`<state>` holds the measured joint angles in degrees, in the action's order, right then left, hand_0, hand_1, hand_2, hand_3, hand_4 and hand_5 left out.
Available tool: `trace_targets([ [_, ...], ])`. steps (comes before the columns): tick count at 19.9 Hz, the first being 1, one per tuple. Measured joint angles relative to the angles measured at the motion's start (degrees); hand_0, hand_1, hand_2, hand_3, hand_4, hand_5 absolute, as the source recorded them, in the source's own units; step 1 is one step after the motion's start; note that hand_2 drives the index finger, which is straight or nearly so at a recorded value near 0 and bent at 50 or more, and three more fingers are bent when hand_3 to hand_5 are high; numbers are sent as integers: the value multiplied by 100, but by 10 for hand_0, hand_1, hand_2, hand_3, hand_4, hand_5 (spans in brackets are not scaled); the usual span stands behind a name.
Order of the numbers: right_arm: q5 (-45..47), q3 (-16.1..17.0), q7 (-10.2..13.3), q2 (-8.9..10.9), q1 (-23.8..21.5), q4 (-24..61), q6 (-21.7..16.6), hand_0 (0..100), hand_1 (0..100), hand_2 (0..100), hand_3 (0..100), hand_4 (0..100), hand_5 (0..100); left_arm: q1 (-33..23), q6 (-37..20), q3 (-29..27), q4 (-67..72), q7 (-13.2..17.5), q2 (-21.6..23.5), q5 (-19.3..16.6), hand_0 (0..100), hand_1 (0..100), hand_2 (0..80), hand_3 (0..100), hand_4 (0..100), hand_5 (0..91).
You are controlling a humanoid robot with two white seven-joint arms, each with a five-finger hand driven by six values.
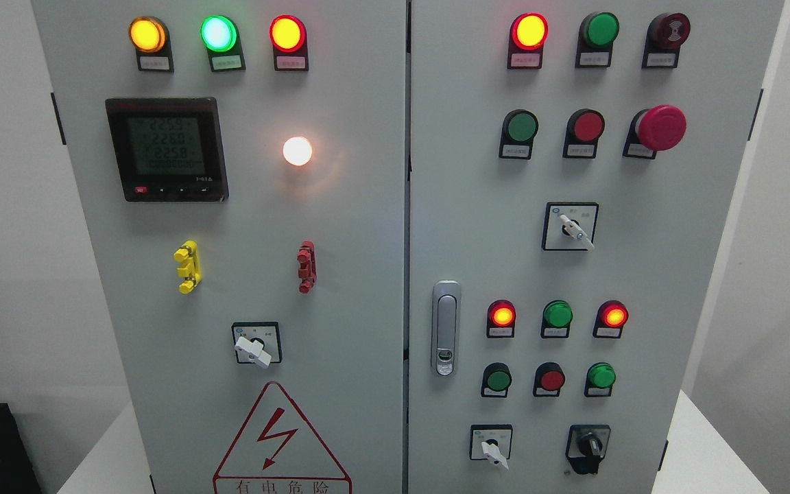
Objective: Trip black knob to open circuit
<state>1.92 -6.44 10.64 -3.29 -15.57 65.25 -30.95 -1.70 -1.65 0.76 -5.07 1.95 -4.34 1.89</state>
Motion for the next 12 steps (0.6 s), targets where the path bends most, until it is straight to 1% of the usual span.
trace_targets([
  [3,0,-1,0,0,-71,313,0,866,910,0,1000,901,769,0,0,0,0,0,0,0,120,389,0,0,0,0],
  [12,1,-11,15,32,-85,1089,47,904,926,0,1000,911,773,0,0,0,0,0,0,0,120,389,0,0,0,0],
])
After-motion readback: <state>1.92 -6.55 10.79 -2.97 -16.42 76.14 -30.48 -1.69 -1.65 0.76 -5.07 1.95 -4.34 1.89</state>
